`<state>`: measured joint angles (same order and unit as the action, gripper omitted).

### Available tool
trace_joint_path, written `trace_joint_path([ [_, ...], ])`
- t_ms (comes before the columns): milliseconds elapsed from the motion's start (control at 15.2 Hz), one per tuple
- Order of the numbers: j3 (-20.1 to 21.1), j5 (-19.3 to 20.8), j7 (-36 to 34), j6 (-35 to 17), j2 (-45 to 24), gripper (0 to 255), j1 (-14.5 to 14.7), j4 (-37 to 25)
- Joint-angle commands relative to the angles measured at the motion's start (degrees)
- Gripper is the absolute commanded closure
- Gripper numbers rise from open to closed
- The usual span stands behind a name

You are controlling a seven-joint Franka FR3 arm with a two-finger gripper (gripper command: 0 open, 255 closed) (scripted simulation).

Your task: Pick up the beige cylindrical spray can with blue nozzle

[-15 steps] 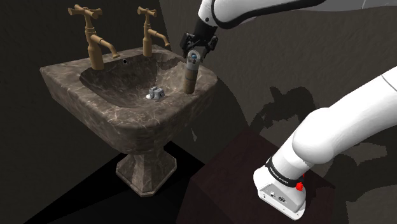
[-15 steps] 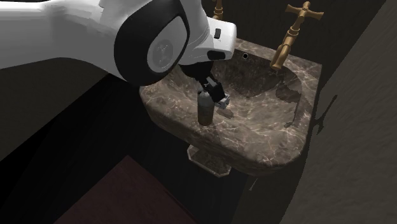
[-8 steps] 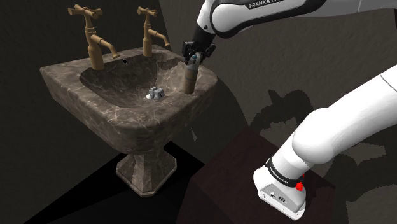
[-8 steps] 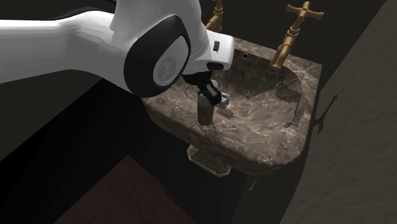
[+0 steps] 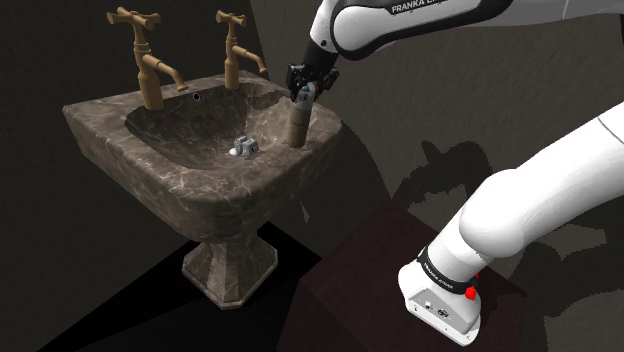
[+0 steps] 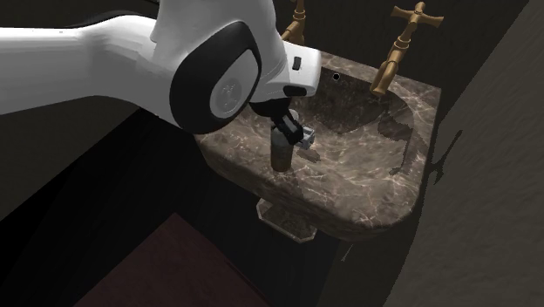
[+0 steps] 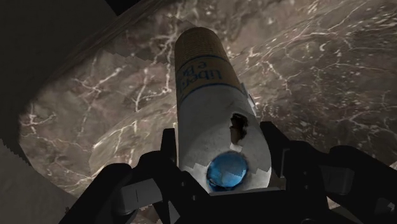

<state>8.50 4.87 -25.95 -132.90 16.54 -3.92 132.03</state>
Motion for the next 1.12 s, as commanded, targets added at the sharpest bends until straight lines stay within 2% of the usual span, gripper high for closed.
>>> trace_joint_path([
  [0,0.03,-0.13,0.07,0.79,0.12,255,0.08,-0.55],
  [924,-0.35,-0.99,1.45,11.66,1.83,255,0.25,-9.78],
  [1056,-0.35,-0.99,1.46,11.78,1.83,255,0.25,-9.89],
])
